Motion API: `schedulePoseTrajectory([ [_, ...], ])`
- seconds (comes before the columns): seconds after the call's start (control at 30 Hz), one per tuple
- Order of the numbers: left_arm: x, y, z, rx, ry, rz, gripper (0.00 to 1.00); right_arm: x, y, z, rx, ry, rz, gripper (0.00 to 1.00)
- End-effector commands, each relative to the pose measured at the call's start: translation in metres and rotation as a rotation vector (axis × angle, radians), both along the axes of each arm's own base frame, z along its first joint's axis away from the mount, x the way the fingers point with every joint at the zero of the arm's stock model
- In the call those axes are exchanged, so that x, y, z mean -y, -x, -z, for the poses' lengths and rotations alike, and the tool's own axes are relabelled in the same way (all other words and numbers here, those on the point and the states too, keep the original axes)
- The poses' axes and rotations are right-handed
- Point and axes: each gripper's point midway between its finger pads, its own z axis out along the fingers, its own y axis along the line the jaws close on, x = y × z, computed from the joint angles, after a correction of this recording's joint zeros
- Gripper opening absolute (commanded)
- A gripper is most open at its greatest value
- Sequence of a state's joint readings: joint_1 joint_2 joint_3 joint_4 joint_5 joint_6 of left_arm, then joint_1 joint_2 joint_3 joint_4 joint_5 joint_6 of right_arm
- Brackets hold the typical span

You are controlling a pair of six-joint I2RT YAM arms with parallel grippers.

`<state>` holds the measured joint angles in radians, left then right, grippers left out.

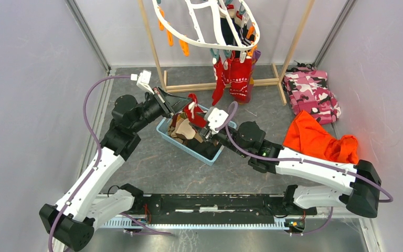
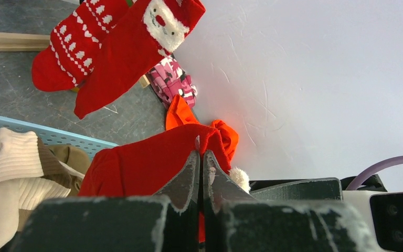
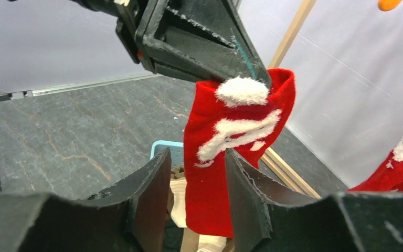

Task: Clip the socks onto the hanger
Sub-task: Open the clamp at the hanger.

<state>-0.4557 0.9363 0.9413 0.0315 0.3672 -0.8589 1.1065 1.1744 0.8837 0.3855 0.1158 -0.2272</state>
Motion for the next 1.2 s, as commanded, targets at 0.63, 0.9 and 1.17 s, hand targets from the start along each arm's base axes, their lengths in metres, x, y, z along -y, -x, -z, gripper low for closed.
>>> schedulePoseTrajectory([
  [0.63,0.007,0.003,-0.015,0.018,0.048,0.040,0.02,-0.006,-0.024,-0.019,-0.013,-0.132,0.118,0.45],
  [0.9,0.007,0.001,-0.015,0.021,0.045,0.033,0.02,-0.008,-0.021,-0.024,0.035,-0.125,0.086,0.03],
  [1.17,0.004,-0.005,-0.018,0.031,0.025,0.003,0.16,-0.004,-0.021,-0.028,0.070,-0.119,0.082,0.00],
])
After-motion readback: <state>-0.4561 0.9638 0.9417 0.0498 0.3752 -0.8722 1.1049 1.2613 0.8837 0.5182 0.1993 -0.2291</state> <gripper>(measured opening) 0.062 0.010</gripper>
